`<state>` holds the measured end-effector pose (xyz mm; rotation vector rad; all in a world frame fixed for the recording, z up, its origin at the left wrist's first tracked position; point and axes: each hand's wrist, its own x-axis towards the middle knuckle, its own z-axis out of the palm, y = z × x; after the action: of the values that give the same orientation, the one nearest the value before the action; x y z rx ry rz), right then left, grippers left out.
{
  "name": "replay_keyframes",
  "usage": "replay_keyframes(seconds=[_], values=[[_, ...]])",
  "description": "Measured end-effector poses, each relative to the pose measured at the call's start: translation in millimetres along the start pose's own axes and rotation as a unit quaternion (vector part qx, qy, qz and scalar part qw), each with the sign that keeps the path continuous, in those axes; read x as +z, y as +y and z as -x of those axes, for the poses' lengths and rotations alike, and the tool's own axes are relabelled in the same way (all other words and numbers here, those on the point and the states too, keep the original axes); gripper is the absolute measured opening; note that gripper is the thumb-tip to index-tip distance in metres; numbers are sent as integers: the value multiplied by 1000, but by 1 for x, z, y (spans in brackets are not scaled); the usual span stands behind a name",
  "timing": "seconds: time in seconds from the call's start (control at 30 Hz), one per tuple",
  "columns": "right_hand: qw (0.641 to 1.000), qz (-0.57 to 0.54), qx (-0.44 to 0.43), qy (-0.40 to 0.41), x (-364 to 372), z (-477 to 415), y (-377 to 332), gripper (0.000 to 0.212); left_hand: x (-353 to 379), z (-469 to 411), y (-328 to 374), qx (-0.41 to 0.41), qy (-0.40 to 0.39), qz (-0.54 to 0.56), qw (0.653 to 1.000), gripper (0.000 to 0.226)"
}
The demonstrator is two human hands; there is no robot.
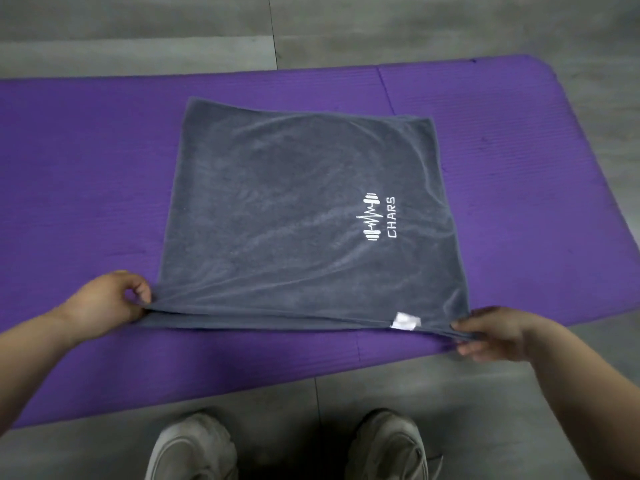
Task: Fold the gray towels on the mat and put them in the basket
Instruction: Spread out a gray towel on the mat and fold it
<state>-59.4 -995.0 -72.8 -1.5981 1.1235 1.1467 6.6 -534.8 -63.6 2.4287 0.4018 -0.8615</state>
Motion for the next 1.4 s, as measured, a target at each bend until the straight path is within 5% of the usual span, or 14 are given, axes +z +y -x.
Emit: replay_keyframes(seconds=[0.13,0.2,0.27,0.33,0.43,0.6,0.7,0.8,0.93,1.1,1.2,1.3,1.4], values=[[998,34,6,-48,-16,18,6,18,-6,-2,2,-43,-90,-104,990,37],[998,-16,-12,-59,-23,27,2,6,-16,-6,13,-66,-151,-45,985,33],[991,-111,-60,-38,-33,29,-6,36,-33,-15,24,-85,-174,75,978,30],[974,-186,-128,12,-39,29,-22,40,-49,-31,36,-94,-156,195,964,27],[947,-245,-207,28,-38,28,-64,15,-65,-56,64,-64,-101,298,947,27],[916,-307,-249,69,-49,2,-133,27,-72,-98,103,28,-44,340,939,32],[932,-231,-275,43,-52,-10,-161,28,-67,-122,114,89,39,173,980,40],[943,-86,-275,167,-47,-29,-178,27,-60,-139,122,137,137,44,980,40],[895,-29,-309,321,-48,-47,-194,34,-61,-162,123,139,149,144,968,37],[866,-39,-331,373,-64,-49,-213,35,-79,-179,131,135,166,187,959,41],[879,0,-290,379,-67,-59,-228,15,-79,-192,133,115,173,183,961,45],[901,45,-236,361,-52,-67,-232,56,-65,-192,133,72,187,108,974,60],[883,80,-223,406,-21,-61,-212,62,-40,-173,121,47,229,112,966,61]])
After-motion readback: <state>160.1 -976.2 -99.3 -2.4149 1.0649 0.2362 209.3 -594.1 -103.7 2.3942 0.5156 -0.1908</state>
